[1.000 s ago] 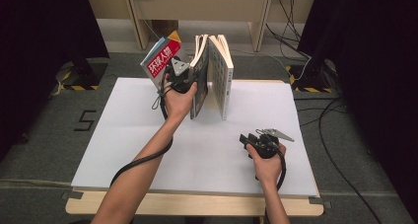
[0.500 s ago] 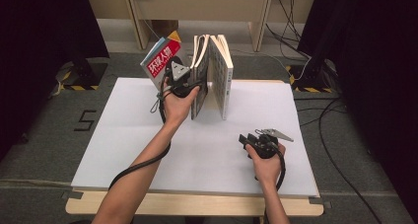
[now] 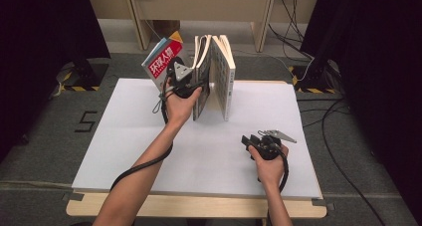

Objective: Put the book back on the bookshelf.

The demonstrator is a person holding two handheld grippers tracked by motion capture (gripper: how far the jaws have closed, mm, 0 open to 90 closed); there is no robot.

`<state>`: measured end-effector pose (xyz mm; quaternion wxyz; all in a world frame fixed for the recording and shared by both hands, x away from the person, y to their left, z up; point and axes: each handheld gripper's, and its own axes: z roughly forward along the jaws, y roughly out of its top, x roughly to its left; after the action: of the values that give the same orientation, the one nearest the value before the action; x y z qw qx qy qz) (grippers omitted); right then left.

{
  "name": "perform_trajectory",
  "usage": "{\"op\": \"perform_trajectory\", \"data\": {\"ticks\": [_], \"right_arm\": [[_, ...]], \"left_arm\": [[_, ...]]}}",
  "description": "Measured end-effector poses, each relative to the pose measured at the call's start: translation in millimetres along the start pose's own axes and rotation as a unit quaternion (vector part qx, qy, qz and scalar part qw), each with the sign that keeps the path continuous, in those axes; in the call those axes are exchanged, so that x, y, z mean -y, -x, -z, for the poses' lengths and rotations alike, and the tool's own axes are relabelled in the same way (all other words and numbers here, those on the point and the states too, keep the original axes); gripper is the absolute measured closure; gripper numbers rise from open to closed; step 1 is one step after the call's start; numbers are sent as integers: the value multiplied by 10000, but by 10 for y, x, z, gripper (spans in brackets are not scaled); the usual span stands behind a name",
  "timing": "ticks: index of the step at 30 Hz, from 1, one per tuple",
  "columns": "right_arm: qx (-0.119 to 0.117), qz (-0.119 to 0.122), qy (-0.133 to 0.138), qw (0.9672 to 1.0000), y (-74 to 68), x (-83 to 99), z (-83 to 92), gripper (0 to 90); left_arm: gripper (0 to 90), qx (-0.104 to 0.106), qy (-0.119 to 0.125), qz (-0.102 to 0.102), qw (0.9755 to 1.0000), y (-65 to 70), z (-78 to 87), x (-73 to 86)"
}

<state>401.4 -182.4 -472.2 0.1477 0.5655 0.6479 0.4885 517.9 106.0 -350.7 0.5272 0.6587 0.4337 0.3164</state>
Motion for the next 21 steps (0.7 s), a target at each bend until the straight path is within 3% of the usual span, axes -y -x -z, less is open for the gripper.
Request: {"op": "perform_trajectory", "data": {"ticks": [21], "right_arm": [[12, -22, 4, 10000, -14, -1, -1, 575]], "left_arm": [[367, 144, -89, 87, 9998, -75, 203, -4]]}}
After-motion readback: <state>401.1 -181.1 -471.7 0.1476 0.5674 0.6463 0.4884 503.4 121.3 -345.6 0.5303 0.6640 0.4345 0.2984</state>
